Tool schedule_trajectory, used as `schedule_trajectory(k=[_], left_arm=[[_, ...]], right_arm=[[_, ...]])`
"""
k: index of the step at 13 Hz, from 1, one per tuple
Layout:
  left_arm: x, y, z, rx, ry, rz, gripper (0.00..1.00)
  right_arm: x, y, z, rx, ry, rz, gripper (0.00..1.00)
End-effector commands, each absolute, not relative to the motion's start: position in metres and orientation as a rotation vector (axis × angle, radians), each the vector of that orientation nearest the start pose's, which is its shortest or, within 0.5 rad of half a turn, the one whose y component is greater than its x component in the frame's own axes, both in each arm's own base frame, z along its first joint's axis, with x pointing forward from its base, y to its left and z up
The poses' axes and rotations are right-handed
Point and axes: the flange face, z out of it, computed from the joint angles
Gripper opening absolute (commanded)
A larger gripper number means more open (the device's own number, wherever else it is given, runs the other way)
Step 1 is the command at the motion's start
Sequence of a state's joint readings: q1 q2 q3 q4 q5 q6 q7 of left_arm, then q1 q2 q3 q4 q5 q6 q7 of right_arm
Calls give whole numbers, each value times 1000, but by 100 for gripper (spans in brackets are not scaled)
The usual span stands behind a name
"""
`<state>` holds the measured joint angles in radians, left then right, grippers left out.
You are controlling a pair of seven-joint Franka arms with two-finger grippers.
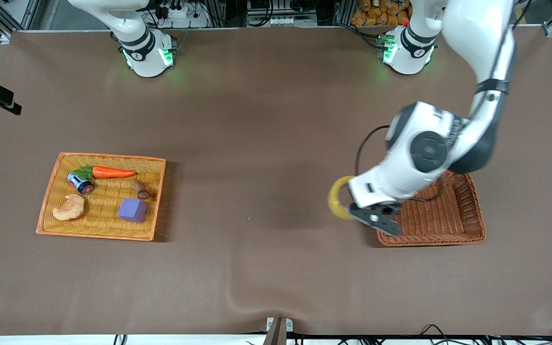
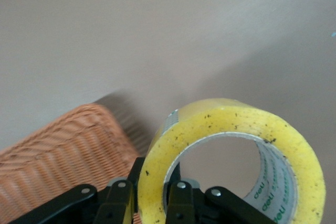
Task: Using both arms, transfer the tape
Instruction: 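Carry the tape with the left gripper over the brown basket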
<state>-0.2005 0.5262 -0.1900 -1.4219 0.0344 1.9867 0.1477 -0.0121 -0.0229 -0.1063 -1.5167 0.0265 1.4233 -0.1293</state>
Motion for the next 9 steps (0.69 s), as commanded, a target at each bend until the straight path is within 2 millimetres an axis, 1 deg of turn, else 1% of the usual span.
schedule_trajectory(k=[1,2,3,4,5,6,7,8,9], left_arm=[[654,-179,410,-3111,925,-8,0],[652,-161,411,-3104,925,-1,0],[655,-138,410,-3097,908,4,0],[660,-98,402,-3099,912,19,0],[663,-67,393,-3090,955,29,0],[663,-47,385,-3086,971,39,0],[663,-26,373,-3069,989,49,0],[666,5,361,-3036,995,34,0],[669,30,347,-3024,981,26,0]], right_arm=[[526,-62,650,-3098,-32,112,100],[526,-62,651,-3098,-29,112,100],[525,-63,652,-3098,-25,107,100],[526,-61,652,-3099,-22,107,100],[526,-60,653,-3099,-22,105,100],[525,-63,652,-3098,-13,114,100],[524,-66,651,-3094,-4,130,100],[524,-68,654,-3095,3,118,100],[524,-65,655,-3097,-6,111,100]])
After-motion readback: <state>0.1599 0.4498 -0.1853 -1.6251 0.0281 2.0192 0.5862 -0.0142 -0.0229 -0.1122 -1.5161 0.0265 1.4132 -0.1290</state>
